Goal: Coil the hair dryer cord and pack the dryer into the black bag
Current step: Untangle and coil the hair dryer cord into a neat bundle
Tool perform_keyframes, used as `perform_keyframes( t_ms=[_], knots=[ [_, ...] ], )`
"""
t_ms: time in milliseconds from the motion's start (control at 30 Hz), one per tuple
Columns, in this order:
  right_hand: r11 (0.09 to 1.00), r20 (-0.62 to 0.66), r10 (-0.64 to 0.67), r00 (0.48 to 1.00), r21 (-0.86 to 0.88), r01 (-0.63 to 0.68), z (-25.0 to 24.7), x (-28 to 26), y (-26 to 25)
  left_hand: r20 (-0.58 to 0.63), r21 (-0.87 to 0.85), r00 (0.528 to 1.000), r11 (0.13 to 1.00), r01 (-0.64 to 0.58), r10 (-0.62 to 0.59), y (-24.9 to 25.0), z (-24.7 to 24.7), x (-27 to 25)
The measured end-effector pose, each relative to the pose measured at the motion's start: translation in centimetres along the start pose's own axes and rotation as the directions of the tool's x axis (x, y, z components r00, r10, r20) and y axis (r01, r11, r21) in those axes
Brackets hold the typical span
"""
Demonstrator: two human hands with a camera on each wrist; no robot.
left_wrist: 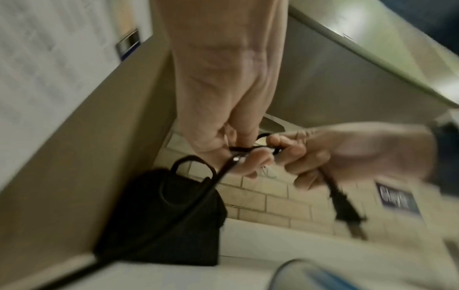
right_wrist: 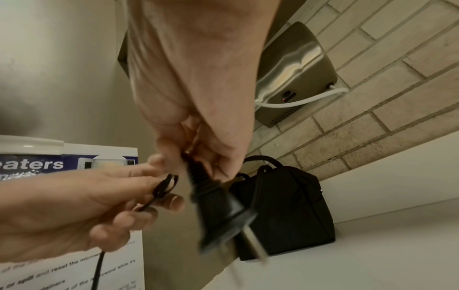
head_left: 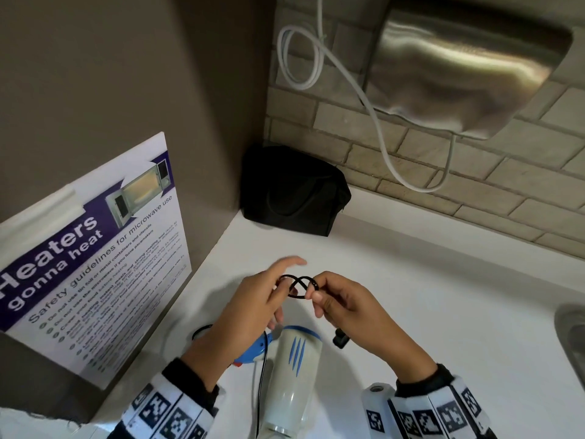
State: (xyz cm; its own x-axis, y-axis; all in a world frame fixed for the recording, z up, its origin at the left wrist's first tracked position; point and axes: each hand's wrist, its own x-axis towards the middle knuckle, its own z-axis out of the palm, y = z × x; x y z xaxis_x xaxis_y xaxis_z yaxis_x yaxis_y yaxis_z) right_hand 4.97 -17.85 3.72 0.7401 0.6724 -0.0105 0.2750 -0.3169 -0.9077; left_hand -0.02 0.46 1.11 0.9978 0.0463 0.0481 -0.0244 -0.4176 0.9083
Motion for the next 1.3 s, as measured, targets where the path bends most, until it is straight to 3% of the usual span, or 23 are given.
perform_keyframes(
  t_ms=[67, 133, 267, 333, 467, 533, 600, 767, 967, 1067, 1133, 1300],
  knots=[
    [1.000, -0.008, 0.007, 1.000, 0.012, -0.007, -0.3, 0.0, 0.0, -0.001, 0.161, 0.997, 0.984, -0.077, 0.078, -0.1, -0.1, 0.0],
    [0.998, -0.016, 0.004, 1.000, 0.056, -0.003, -0.5, -0.1, 0.0, -0.071, 0.165, 0.995, 0.985, -0.051, 0.063, 0.1, 0.0, 0.0],
    [0.988, 0.042, -0.039, 0.998, 0.151, 0.032, -0.5, -0.5, -0.1, -0.238, -0.172, 0.961, 0.980, 0.098, -0.138, 0.7, 0.5, 0.0],
    [0.989, 0.076, -0.025, 0.997, 0.147, 0.013, -0.1, -0.6, 0.0, -0.217, -0.252, 0.949, 0.952, 0.172, -0.229, 0.6, 0.4, 0.1],
    [0.988, 0.047, 0.043, 0.998, 0.146, -0.049, 0.1, -0.4, 0.4, -0.031, -0.058, 0.992, 0.991, 0.123, -0.125, 0.5, 0.2, -0.1],
    [0.985, 0.018, 0.052, 0.998, 0.166, -0.054, -0.1, -0.4, 0.3, -0.031, 0.009, 0.996, 0.996, 0.084, -0.083, 0.5, 0.1, -0.3],
    [0.984, -0.010, 0.042, 0.999, 0.173, -0.039, -0.2, -0.5, 0.1, -0.103, 0.038, 0.992, 0.996, 0.084, -0.079, 0.7, 0.1, -0.3],
    [0.963, -0.007, 0.033, 0.999, 0.266, -0.030, -0.2, -1.3, -0.6, -0.268, -0.267, 0.914, 0.935, 0.235, -0.306, 0.7, 0.1, 0.3],
    [0.954, -0.017, 0.046, 0.999, 0.297, -0.038, 0.3, -1.5, 0.3, -0.175, -0.514, 0.875, 0.800, 0.309, -0.451, 0.9, -0.5, 0.3],
    [0.962, -0.053, 0.073, 0.996, 0.267, -0.057, 0.2, -1.5, 0.3, -0.120, -0.559, 0.898, 0.776, 0.292, -0.424, 1.2, -0.8, 0.2],
    [0.970, -0.120, 0.112, 0.987, 0.229, -0.082, 0.1, -1.5, 0.2, -0.075, -0.520, 0.927, 0.807, 0.279, -0.368, 1.5, -1.1, 0.0],
    [0.963, -0.211, 0.169, 0.963, 0.245, -0.116, -0.7, -1.0, -0.3, 0.048, -0.069, 0.991, 0.989, 0.130, -0.127, 1.1, -2.1, -0.6]
  ],
)
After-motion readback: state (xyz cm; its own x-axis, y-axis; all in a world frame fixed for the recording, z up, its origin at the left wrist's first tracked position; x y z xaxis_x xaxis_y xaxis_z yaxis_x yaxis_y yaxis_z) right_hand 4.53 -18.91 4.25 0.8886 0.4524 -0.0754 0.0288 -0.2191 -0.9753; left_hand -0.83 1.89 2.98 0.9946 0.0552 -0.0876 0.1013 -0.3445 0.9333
